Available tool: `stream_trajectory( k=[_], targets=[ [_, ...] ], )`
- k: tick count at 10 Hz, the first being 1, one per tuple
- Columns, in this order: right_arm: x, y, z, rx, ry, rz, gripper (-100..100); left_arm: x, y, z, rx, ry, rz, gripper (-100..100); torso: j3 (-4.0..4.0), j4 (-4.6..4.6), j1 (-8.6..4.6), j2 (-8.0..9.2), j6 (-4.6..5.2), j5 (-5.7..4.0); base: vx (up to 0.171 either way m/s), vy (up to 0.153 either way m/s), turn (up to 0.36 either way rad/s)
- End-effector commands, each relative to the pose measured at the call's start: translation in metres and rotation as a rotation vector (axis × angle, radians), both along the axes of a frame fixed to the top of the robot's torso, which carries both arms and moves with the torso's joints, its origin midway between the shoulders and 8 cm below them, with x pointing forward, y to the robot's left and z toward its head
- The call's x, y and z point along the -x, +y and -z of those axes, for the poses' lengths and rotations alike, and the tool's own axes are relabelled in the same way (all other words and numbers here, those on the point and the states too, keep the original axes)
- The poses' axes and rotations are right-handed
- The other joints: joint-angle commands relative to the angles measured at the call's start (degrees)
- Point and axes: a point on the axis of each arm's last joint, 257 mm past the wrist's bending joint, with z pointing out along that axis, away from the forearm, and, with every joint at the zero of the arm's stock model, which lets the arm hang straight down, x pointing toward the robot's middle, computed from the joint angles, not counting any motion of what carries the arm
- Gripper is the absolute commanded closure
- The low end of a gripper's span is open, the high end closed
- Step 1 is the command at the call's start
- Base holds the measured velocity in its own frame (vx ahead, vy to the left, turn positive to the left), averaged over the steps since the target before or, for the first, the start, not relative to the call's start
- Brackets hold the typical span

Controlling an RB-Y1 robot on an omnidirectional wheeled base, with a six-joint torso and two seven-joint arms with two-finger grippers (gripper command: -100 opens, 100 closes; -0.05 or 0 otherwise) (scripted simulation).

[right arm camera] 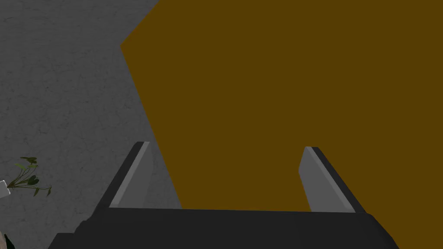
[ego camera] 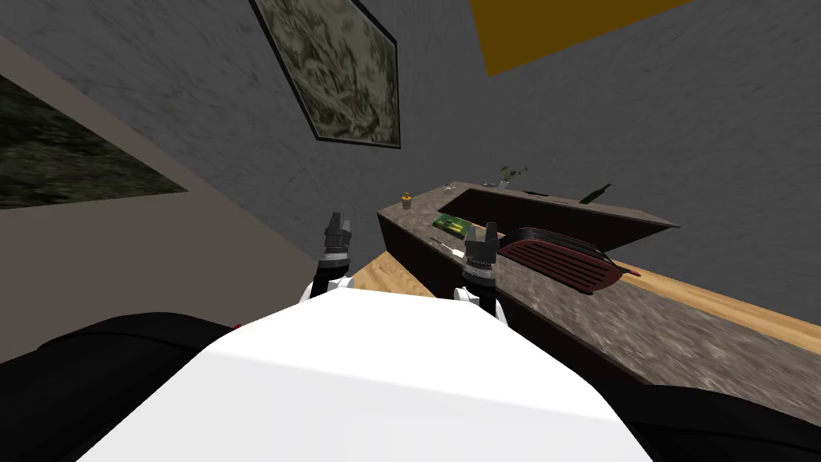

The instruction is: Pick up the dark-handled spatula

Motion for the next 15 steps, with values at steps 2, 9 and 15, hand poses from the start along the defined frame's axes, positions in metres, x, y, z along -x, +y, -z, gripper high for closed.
stream_trajectory(
  k=[2,9,15],
  targets=[
    [-0.001,0.008,0.003,0.048,0.004,-0.043,-100,0.0,0.0,0.0,0.0,0.0,0.0,0,0.02,0.01,0.03,0.03,-0.01,0.01,-0.019,0.02,0.087],
    [-0.009,0.029,0.019,0.178,0.026,-0.173,-100,0.0,0.0,0.0,0.0,0.0,0.0,0,0.03,0.01,0.09,0.04,-0.02,0.02,-0.015,0.028,0.122],
    [-0.021,0.045,0.05,0.319,0.081,-0.288,-100,0.0,0.0,0.0,0.0,0.0,0.0,0,-0.03,-0.01,0.03,-0.04,0.02,0.01,0.008,0.021,0.128]
  ],
)
